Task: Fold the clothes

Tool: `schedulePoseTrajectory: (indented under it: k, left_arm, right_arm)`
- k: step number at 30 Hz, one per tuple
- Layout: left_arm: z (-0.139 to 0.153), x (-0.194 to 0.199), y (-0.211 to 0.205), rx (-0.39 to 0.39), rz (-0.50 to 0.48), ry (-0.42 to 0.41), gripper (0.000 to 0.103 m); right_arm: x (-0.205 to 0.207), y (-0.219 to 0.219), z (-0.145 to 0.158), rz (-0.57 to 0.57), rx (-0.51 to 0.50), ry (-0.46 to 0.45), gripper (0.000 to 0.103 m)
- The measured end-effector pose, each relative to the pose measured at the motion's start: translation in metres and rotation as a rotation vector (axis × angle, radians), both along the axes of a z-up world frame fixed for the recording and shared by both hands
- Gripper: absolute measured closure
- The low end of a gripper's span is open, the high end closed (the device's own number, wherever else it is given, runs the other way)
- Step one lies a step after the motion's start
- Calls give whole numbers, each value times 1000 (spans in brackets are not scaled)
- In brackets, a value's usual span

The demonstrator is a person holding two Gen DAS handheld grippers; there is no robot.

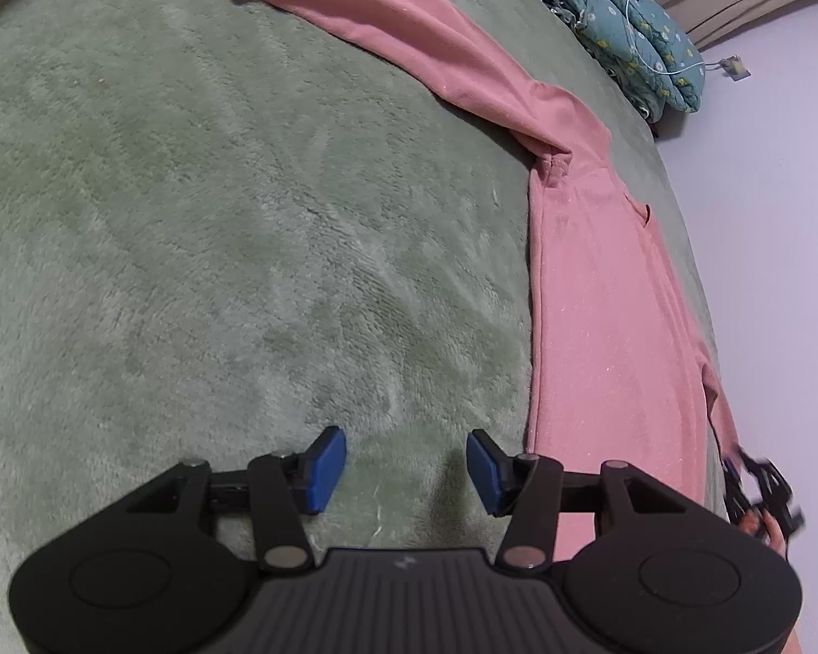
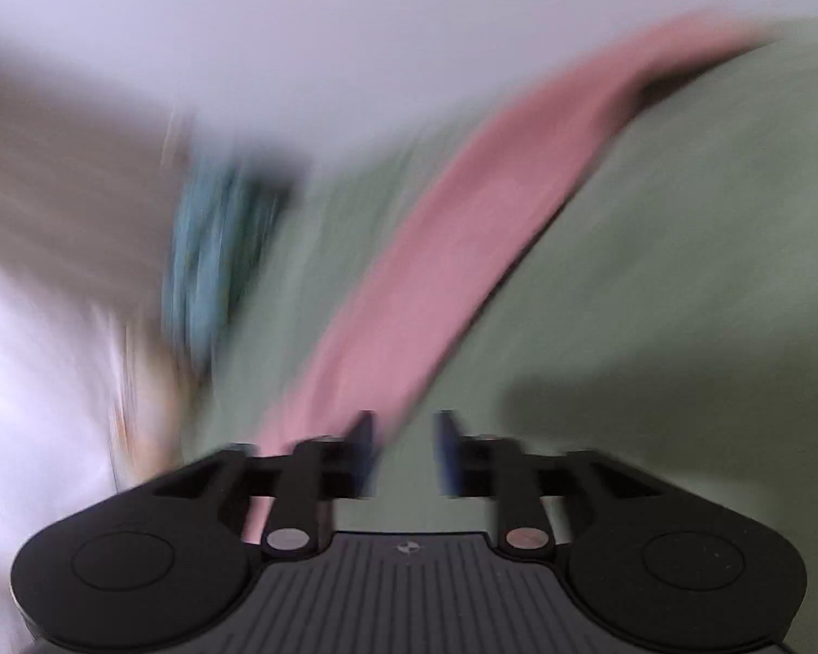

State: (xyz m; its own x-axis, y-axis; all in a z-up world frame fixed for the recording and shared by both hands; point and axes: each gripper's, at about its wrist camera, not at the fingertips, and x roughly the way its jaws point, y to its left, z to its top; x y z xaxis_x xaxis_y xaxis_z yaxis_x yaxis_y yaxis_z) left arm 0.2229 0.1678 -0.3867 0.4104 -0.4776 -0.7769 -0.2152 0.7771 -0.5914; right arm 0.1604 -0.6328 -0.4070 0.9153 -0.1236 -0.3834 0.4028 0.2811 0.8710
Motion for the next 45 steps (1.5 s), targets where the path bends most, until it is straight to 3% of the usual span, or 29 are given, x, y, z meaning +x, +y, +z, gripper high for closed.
schedulePoseTrajectory:
  k: [3,7,9,10,11,12,14,16,18,19,21,25,27,32,36,38,42,45]
  left_arm:
    - [3,1,-3,23,-4,7,54]
    - [7,4,-10,65,-3,25,54]
    - [9,5,-14,92,-10,33,54]
    - [9,6,-16,104,-12,36,54]
    - [10,6,-17,115,-14,39,54]
    - [11,7,-19,126,-17,42,54]
    - [12,7,-22,143,-23,45,54]
    - [13,7,-25,162,-36,43,54]
    - [14,7,-27,172,-45,36,49]
    - [14,6,-28,168,-46,33,48]
    - [14,6,-29,170,-50,30,46]
    - [16,8,-30,176,-64,36,46]
    - [16,8,-29,167,-60,36,46]
    - [15,5,-24,136,-51,24,46]
    - [16,2,-15,87,-36,23,46]
    - [19,-1,-9,57,-15,18,46]
    - [41,-19,24,-16,131,-127,44]
    - [58,-33,59,-8,338,-264,29]
  right_arm:
    - [-31,-53,-13,-227,121,-34,46]
    - [-23,-94,-30,-335,238,-52,46]
    - [-7,-105,-32,-342,241,-59,47]
    - [1,-108,-30,-347,225,-51,59]
    - [10,-112,-25,-352,180,-21,91]
    - [18,-115,-15,-351,117,3,96]
    - [29,-119,6,-335,-1,14,97]
    - [42,-120,47,-237,-264,-41,97]
    - [54,-116,74,-163,-482,-6,97]
    - [58,-116,80,-144,-532,22,97]
    - [70,-122,75,-122,-516,139,96]
    - [73,-125,52,-119,-420,335,70]
    - [60,-125,35,-160,-356,366,64]
    - [17,-121,15,-213,-175,313,61]
    - [-7,-92,25,-194,-149,280,61]
    - [-33,-65,27,-132,-151,267,61]
    - [-49,-3,40,47,-122,208,61]
    - [-59,63,54,207,-96,123,56]
